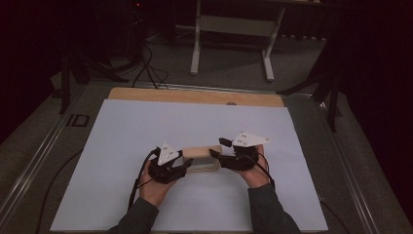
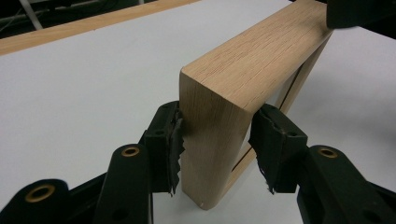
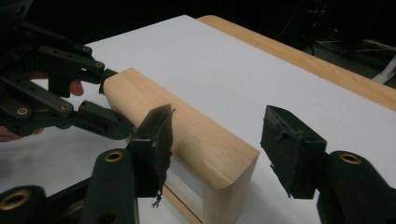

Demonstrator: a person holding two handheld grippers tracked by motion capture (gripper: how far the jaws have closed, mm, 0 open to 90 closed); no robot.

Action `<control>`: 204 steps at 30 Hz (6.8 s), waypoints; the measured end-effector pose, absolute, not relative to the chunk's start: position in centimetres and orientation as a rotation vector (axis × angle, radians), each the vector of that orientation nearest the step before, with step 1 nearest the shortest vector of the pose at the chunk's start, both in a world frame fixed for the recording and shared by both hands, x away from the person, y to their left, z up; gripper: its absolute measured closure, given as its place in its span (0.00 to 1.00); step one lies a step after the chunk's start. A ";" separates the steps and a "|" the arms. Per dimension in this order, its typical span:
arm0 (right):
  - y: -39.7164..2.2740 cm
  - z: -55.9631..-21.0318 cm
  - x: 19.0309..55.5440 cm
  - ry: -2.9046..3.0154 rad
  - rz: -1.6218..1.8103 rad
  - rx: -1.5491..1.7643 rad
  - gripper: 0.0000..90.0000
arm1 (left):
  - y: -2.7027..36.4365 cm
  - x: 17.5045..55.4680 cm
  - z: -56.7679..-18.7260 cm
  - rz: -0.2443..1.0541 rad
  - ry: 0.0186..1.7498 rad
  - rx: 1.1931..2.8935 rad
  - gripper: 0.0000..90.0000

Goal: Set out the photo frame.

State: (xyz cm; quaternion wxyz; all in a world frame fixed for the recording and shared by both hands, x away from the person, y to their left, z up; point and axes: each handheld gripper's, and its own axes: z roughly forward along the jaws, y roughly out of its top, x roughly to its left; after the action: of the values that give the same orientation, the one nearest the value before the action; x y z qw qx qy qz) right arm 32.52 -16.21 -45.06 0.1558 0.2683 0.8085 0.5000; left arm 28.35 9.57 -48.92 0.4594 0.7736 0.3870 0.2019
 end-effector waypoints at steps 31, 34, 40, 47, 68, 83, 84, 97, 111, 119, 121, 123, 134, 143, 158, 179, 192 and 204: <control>-16.4 -46.7 32.9 2.395 1.389 0.726 0.43 | 9.6 28.4 -49.0 0.499 0.949 1.905 0.60; -16.4 -46.8 32.9 2.404 1.382 0.719 0.42 | 9.6 28.4 -49.0 0.498 0.951 1.903 0.60; -16.3 -47.1 33.0 2.420 1.362 0.714 0.42 | 9.6 28.5 -49.0 0.497 0.953 1.901 0.59; -16.2 -47.6 33.2 2.436 1.342 0.711 0.43 | 9.6 28.5 -49.0 0.494 0.953 1.899 0.60; -16.3 -47.8 33.3 2.412 1.322 0.695 0.53 | 9.7 28.7 -49.0 0.482 0.951 1.894 0.59; -16.2 -47.7 33.2 2.400 1.297 0.679 0.54 | 10.0 29.1 -48.6 0.485 0.931 1.889 0.59; -16.1 -47.7 33.2 2.396 1.297 0.676 0.54 | 10.0 29.1 -48.6 0.485 0.928 1.891 0.59; -15.6 -47.5 33.3 2.387 1.289 0.680 0.54 | 10.6 29.6 -48.6 0.481 0.914 1.895 0.60; -14.7 -47.6 33.8 2.380 1.251 0.703 0.54 | 11.2 30.5 -48.8 0.507 0.873 1.904 0.60; -14.2 -47.6 34.2 2.358 1.231 0.712 0.53 | 11.4 31.3 -48.7 0.533 0.873 1.905 0.60; -14.0 -47.6 34.4 2.353 1.222 0.716 0.53 | 11.4 31.5 -48.7 0.540 0.874 1.910 0.59; -13.8 -47.7 34.7 2.347 1.223 0.724 0.53 | 11.5 31.7 -48.6 0.549 0.877 1.912 0.59; -13.2 -47.8 35.7 2.329 1.233 0.757 0.51 | 11.6 32.7 -48.6 0.560 0.896 1.898 0.59; -13.0 -47.8 36.2 2.320 1.236 0.776 0.51 | 11.8 33.4 -48.6 0.549 0.905 1.887 0.58; -12.8 -47.8 37.1 2.321 1.240 0.801 0.50 | 11.9 34.4 -48.8 0.530 0.934 1.865 0.57; -12.7 -49.4 37.5 2.357 1.198 0.854 0.51 | 11.5 35.1 -49.8 0.521 0.971 1.863 0.53; -12.6 -49.8 37.8 2.359 1.171 0.889 0.49 | 11.6 35.9 -50.8 0.487 0.994 1.882 0.52; -12.5 -50.1 37.9 2.366 1.170 0.904 0.45 | 11.4 36.2 -51.4 0.443 1.031 1.903 0.47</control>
State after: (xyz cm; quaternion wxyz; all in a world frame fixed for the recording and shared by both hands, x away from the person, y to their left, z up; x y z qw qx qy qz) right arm 37.85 -12.53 -50.06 0.1748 0.3191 0.8350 0.4128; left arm 36.24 11.36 -51.39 0.4495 0.7695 0.4167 0.1791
